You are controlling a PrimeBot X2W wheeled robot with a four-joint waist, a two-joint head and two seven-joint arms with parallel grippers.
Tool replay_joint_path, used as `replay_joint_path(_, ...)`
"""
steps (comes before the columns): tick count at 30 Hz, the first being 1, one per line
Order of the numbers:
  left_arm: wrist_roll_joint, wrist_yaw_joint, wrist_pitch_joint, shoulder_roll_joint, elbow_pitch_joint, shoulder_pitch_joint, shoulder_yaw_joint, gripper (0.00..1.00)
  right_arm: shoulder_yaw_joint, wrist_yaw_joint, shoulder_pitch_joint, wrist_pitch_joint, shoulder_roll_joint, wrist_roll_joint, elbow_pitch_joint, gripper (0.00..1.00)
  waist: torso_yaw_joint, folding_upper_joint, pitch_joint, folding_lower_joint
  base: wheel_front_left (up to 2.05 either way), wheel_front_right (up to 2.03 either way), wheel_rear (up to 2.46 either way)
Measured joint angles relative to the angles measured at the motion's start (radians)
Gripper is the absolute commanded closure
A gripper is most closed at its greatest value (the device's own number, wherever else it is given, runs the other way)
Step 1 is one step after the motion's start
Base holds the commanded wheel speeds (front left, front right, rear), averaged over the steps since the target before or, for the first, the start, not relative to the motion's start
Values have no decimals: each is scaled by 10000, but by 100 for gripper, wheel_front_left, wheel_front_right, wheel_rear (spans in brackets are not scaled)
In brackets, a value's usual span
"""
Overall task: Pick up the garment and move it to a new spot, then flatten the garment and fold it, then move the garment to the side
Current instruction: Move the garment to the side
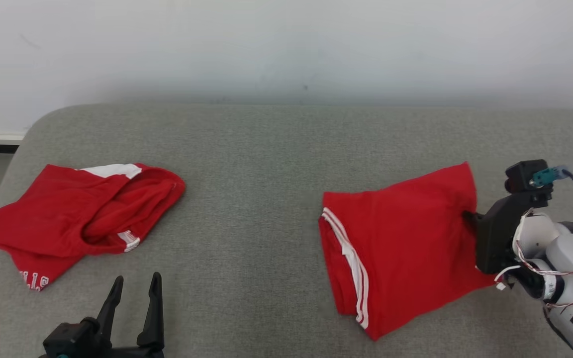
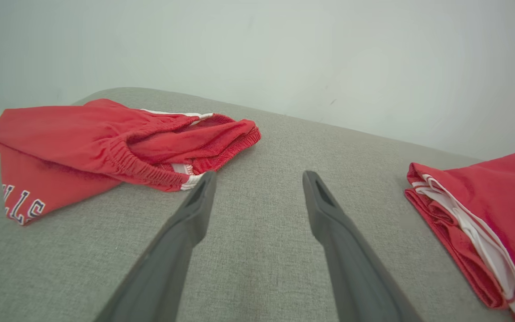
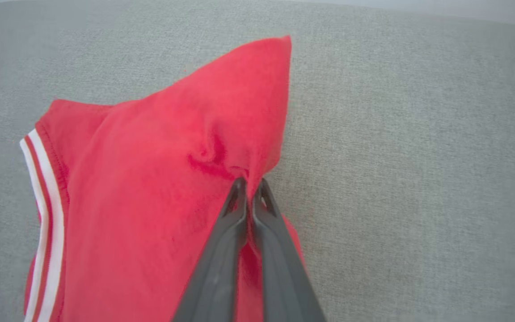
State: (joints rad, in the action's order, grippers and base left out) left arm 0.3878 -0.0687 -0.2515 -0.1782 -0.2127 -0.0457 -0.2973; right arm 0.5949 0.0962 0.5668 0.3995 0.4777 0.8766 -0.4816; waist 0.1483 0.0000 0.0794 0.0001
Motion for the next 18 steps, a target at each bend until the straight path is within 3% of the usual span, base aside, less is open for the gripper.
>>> replay_joint_path(18, -94, 263, 0, -221, 326, -274, -58, 0, -79, -217, 1545, 420, 612, -418, -1340, 100, -972, 0, 763, -1, 0, 0, 0)
